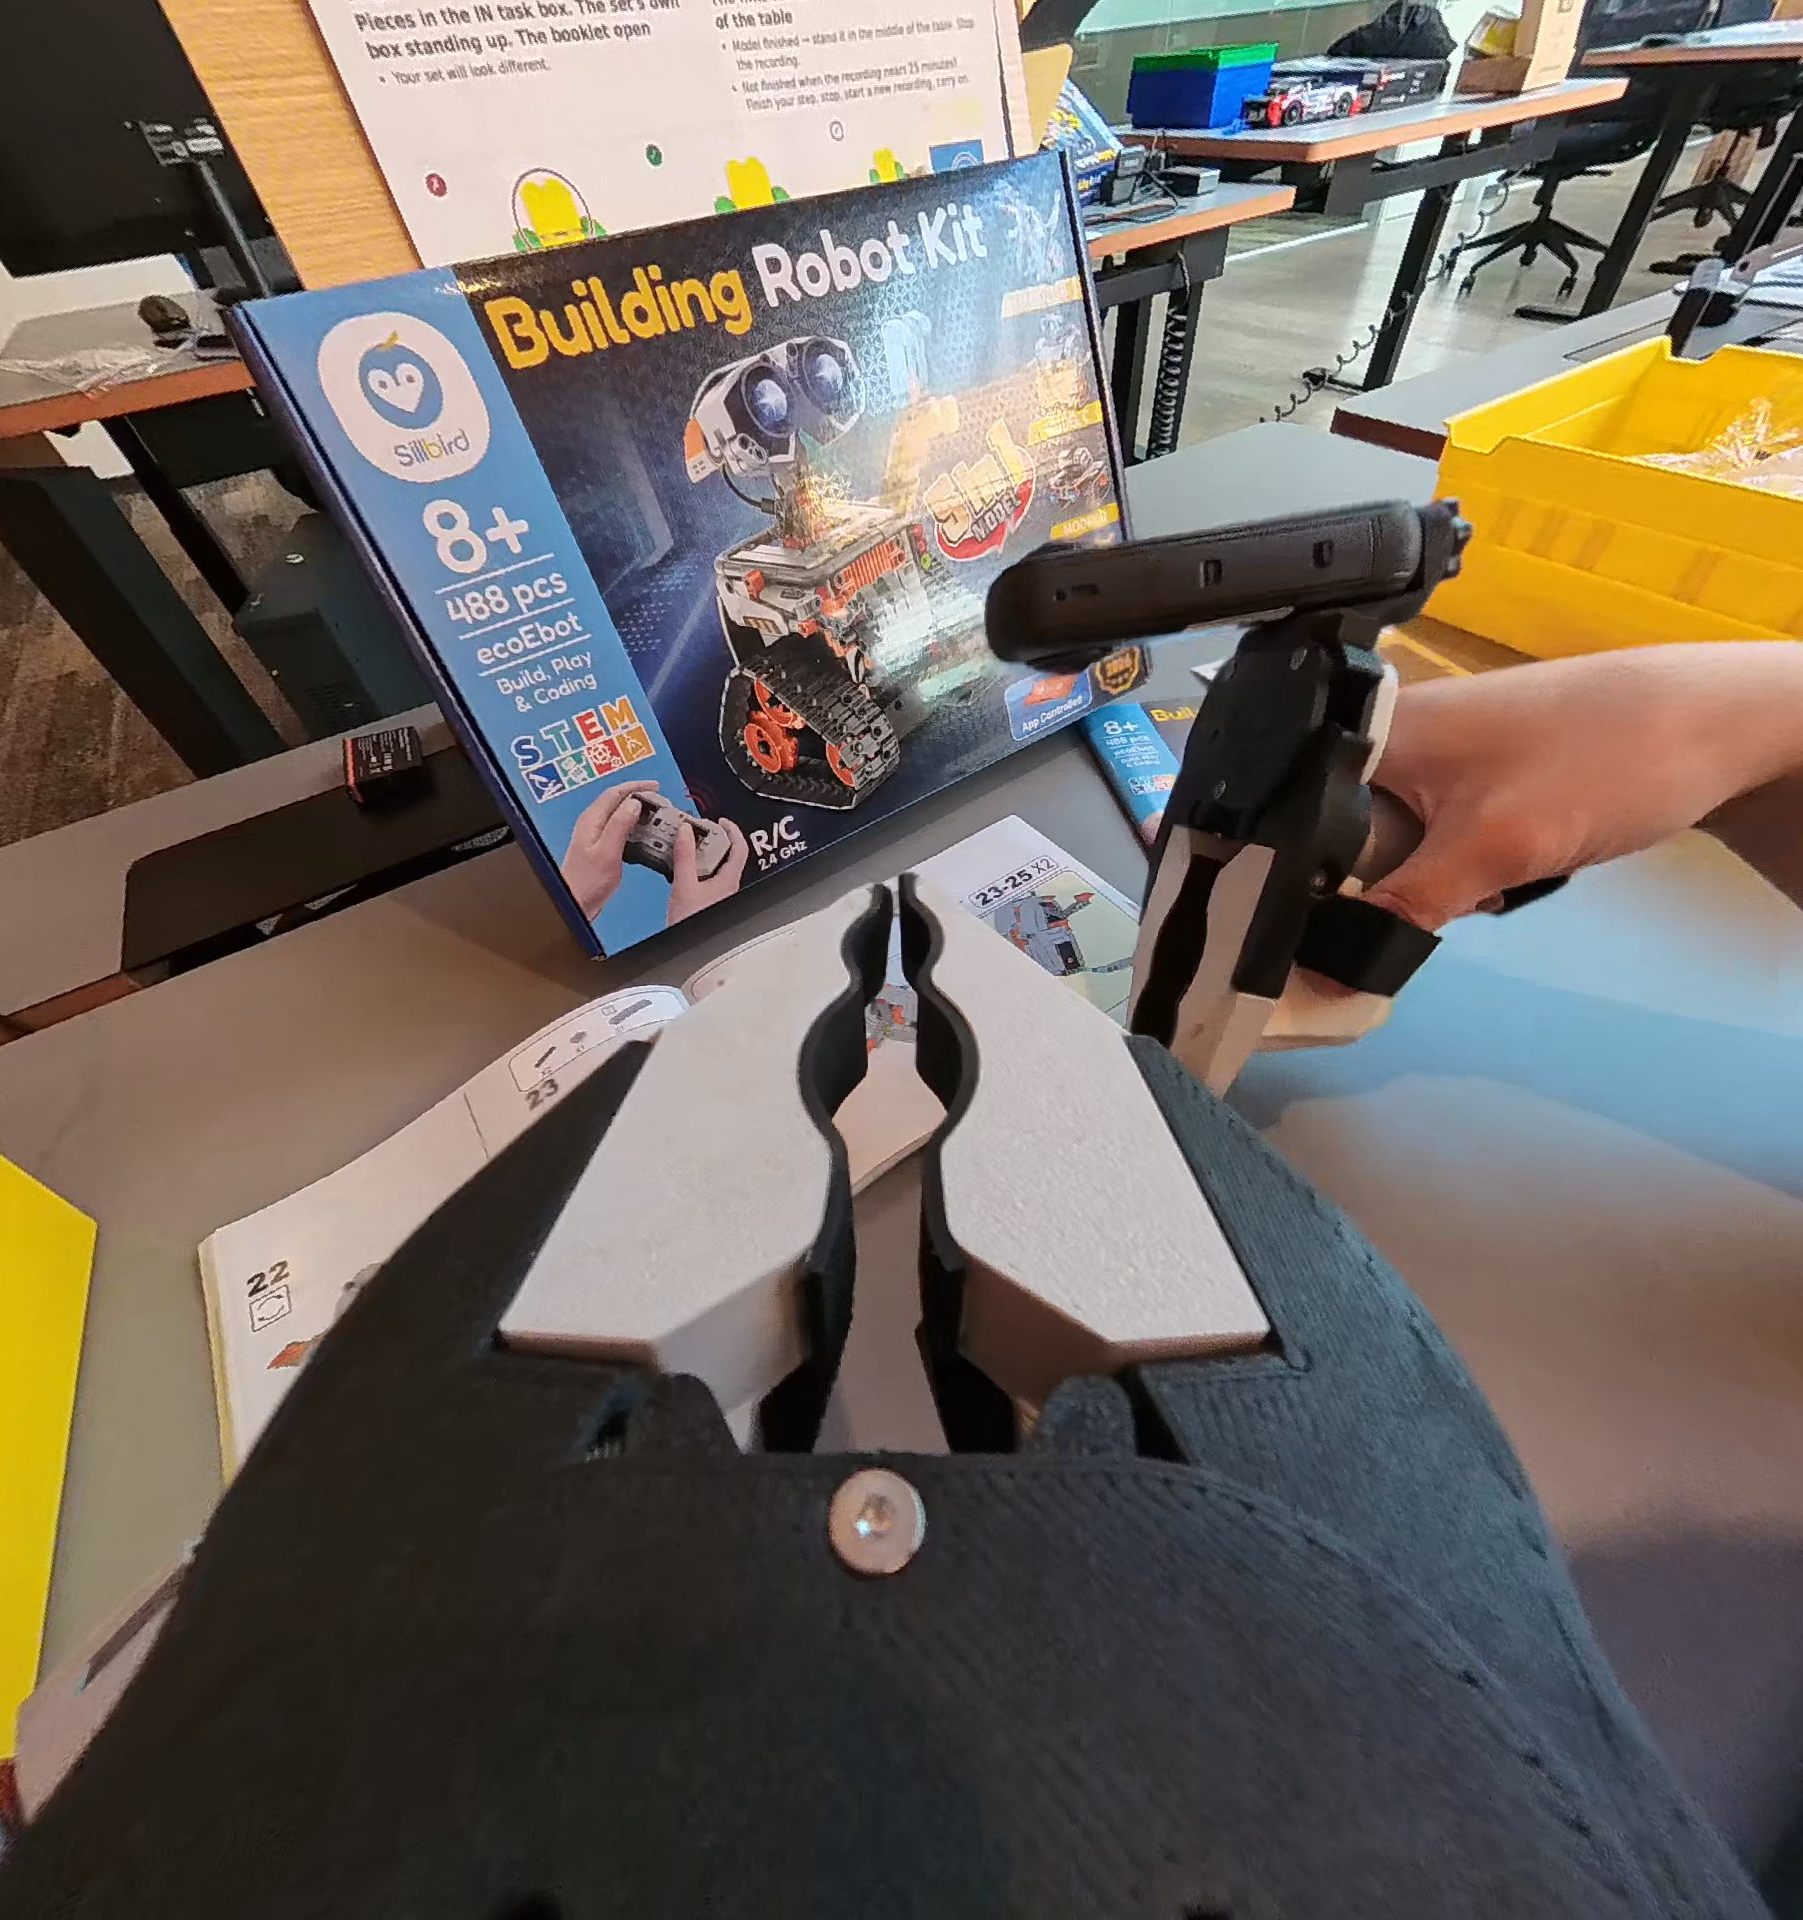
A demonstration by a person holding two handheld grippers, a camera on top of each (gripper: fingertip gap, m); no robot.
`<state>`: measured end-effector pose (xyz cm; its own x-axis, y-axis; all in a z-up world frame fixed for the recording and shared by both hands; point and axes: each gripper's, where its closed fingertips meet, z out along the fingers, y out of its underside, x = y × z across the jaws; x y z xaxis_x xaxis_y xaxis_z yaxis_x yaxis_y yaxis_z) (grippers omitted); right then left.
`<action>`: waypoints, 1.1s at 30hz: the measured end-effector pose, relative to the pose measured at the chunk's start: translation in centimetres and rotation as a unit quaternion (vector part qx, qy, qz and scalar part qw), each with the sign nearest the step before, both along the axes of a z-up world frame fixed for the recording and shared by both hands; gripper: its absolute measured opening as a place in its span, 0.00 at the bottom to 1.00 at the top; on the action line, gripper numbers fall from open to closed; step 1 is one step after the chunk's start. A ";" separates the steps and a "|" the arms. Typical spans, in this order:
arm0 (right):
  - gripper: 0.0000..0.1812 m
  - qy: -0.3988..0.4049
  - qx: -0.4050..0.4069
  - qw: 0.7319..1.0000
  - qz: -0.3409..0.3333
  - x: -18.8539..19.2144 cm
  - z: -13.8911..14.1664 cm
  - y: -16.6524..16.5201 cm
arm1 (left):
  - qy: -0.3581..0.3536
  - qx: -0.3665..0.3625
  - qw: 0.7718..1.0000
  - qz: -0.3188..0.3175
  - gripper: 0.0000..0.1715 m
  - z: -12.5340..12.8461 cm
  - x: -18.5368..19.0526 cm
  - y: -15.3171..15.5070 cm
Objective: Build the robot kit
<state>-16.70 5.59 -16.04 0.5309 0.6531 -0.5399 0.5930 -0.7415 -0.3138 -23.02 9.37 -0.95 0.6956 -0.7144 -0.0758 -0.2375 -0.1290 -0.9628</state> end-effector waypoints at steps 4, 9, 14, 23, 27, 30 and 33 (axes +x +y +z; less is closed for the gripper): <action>0.10 -0.010 0.041 0.999 0.017 1.8 1.0 0.7 | 0.028 -0.028 0.999 -0.026 0.00 -1.5 0.9 -0.4; 0.06 0.034 0.211 0.976 -0.048 4.1 6.4 5.7 | 0.060 -0.115 0.988 -0.081 0.00 -4.8 2.4 -2.1; 0.10 0.136 0.537 0.825 -0.115 6.2 18.4 8.6 | 0.116 -0.241 0.960 -0.088 0.03 -10.9 2.8 -5.0; 0.18 0.201 0.558 0.770 -0.233 9.5 22.4 9.5 | 0.108 -0.298 0.944 -0.086 0.21 -13.3 2.8 -7.0; 0.17 0.248 0.530 0.771 -0.253 10.2 23.0 9.5 | 0.144 -0.288 0.943 -0.083 0.19 -13.9 3.0 -7.4; 0.15 0.270 0.530 0.759 -0.265 11.1 23.8 9.4 | 0.181 -0.275 0.942 -0.073 0.17 -14.6 2.8 -7.5; 0.14 0.286 0.526 0.752 -0.275 11.6 24.3 9.3 | 0.217 -0.263 0.937 -0.071 0.05 -15.3 2.4 -7.9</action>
<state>-5.07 14.85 8.21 0.7546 0.6452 -0.1198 -0.1673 0.0126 -0.9858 -20.65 1.50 -16.25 0.5752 -0.8159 0.0589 -0.6430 -0.4954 -0.5841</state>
